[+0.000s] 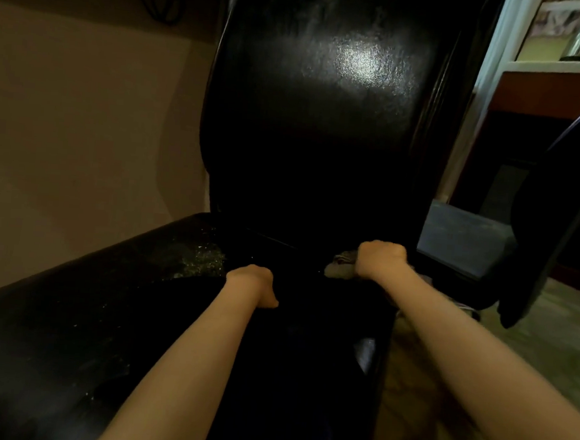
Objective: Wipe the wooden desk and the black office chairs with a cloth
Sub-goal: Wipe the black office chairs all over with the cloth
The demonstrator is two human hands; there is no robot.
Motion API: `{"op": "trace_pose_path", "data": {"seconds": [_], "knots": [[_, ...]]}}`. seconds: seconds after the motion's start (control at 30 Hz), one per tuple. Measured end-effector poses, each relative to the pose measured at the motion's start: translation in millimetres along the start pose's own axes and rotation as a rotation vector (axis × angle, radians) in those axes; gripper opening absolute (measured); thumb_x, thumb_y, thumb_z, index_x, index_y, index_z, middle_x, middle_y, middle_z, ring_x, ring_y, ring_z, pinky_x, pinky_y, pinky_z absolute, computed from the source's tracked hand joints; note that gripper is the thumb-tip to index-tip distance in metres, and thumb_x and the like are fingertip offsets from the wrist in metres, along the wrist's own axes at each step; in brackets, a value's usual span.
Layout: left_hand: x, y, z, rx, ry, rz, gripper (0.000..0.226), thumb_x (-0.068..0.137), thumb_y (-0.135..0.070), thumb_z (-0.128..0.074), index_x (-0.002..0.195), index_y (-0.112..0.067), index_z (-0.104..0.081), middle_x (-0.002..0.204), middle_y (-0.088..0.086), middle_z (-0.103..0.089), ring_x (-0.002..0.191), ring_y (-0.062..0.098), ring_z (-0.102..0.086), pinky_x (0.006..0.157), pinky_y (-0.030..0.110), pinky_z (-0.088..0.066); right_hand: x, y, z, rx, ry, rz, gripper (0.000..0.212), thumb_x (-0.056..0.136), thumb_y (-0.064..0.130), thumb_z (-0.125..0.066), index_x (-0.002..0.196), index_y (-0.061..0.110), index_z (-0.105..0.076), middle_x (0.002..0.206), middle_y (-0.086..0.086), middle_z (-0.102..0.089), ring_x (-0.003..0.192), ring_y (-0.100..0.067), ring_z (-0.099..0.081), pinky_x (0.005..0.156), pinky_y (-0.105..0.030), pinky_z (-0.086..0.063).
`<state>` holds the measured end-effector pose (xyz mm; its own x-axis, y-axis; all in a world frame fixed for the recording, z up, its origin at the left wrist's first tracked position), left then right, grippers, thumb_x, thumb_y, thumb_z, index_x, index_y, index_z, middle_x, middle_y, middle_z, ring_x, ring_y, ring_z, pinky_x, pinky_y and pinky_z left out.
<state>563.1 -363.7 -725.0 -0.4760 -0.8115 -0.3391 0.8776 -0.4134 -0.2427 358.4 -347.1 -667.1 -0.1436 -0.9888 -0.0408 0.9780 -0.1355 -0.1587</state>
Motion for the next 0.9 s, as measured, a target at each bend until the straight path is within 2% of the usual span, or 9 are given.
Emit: {"op": "trace_pose_path", "data": {"seconds": [0.07,0.17,0.23,0.33,0.53,0.6,0.7,0.8,0.9], "knots": [[-1,-1,1,-0.002,-0.004,-0.006,0.047,0.094,-0.028,-0.054,0.133,-0.006,-0.044,0.130,0.013,-0.049,0.117,0.033,-0.050,0.101,0.042,-0.042,-15,-22,12,-0.107,0.077,-0.055,0.034,0.097,0.018,-0.044,0.127,0.004,-0.052,0.127,-0.016,-0.053,0.114,-0.037,-0.051,0.088,-0.041,-0.044],[-4,0,2,0.026,-0.017,0.016,0.047,0.093,-0.030,-0.054,0.133,-0.004,-0.045,0.130,0.014,-0.050,0.117,0.032,-0.050,0.101,0.042,-0.043,-31,-34,40,-0.220,0.004,-0.106,0.030,0.097,0.018,-0.042,0.121,0.006,-0.056,0.112,-0.010,-0.058,0.102,-0.031,-0.056,0.075,-0.037,-0.045],[-7,-2,2,0.032,-0.041,0.017,0.046,0.093,-0.031,-0.054,0.129,-0.003,-0.048,0.128,0.015,-0.051,0.116,0.032,-0.051,0.100,0.043,-0.043,-35,-30,54,-0.099,-0.058,-0.115,0.028,0.096,0.020,-0.044,0.115,0.005,-0.058,0.099,-0.006,-0.057,0.094,-0.030,-0.056,0.072,-0.036,-0.042],[-10,-2,2,0.047,-0.080,0.021,0.043,0.094,-0.033,-0.052,0.124,-0.002,-0.051,0.125,0.014,-0.053,0.112,0.031,-0.052,0.099,0.041,-0.044,-33,-3,51,0.159,-0.131,-0.072,0.027,0.096,0.018,-0.047,0.114,0.001,-0.058,0.111,-0.014,-0.058,0.104,-0.033,-0.055,0.076,-0.034,-0.039],[-32,7,13,-0.152,-0.047,-0.089,0.028,0.093,-0.008,-0.051,0.120,-0.007,-0.056,0.118,0.007,-0.054,0.113,0.027,-0.052,0.094,0.030,-0.042,-4,71,5,0.162,-0.177,-0.124,0.028,0.095,0.019,-0.050,0.118,0.005,-0.057,0.117,-0.012,-0.057,0.109,-0.030,-0.053,0.077,-0.031,-0.044],[-45,22,15,-0.299,-0.012,-0.113,0.033,0.091,-0.002,-0.053,0.122,-0.010,-0.055,0.112,0.003,-0.053,0.113,0.024,-0.053,0.094,0.027,-0.042,14,85,10,0.361,-0.166,-0.119,0.021,0.095,0.021,-0.053,0.108,0.006,-0.060,0.096,-0.009,-0.058,0.091,-0.027,-0.055,0.069,-0.030,-0.043],[-62,40,16,-0.409,-0.070,-0.119,0.036,0.089,0.004,-0.053,0.124,-0.006,-0.054,0.119,0.010,-0.056,0.113,0.023,-0.055,0.094,0.026,-0.043,27,118,17,0.516,-0.148,-0.132,0.023,0.096,0.022,-0.052,0.076,0.012,-0.045,0.066,-0.003,-0.032,0.057,-0.015,-0.033,0.045,-0.025,-0.025],[-77,62,21,-0.400,-0.169,-0.132,0.035,0.090,0.004,-0.051,0.122,-0.011,-0.056,0.128,0.008,-0.054,0.111,0.017,-0.053,0.090,0.019,-0.043,36,169,28,0.654,-0.102,-0.022,0.021,0.095,0.017,-0.049,0.078,0.009,-0.040,0.065,-0.003,-0.029,0.054,-0.014,-0.027,0.045,-0.025,-0.021],[-93,88,33,-0.418,-0.256,-0.093,0.031,0.091,0.003,-0.050,0.108,-0.020,-0.059,0.120,0.005,-0.056,0.100,0.010,-0.053,0.085,0.019,-0.043,42,186,42,0.818,-0.101,-0.006,0.014,0.095,0.016,-0.049,0.083,0.009,-0.047,0.070,-0.004,-0.041,0.059,-0.015,-0.040,0.054,-0.026,-0.031]]}}
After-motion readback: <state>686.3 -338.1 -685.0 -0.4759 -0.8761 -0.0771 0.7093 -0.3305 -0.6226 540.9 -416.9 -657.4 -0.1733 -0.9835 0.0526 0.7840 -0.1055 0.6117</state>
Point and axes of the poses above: each hand's wrist, its own x-axis towards the middle knuckle, its own z-axis out of the back of the hand, y = z × x, the point moved 7 cm from there along x, towards the middle knuckle
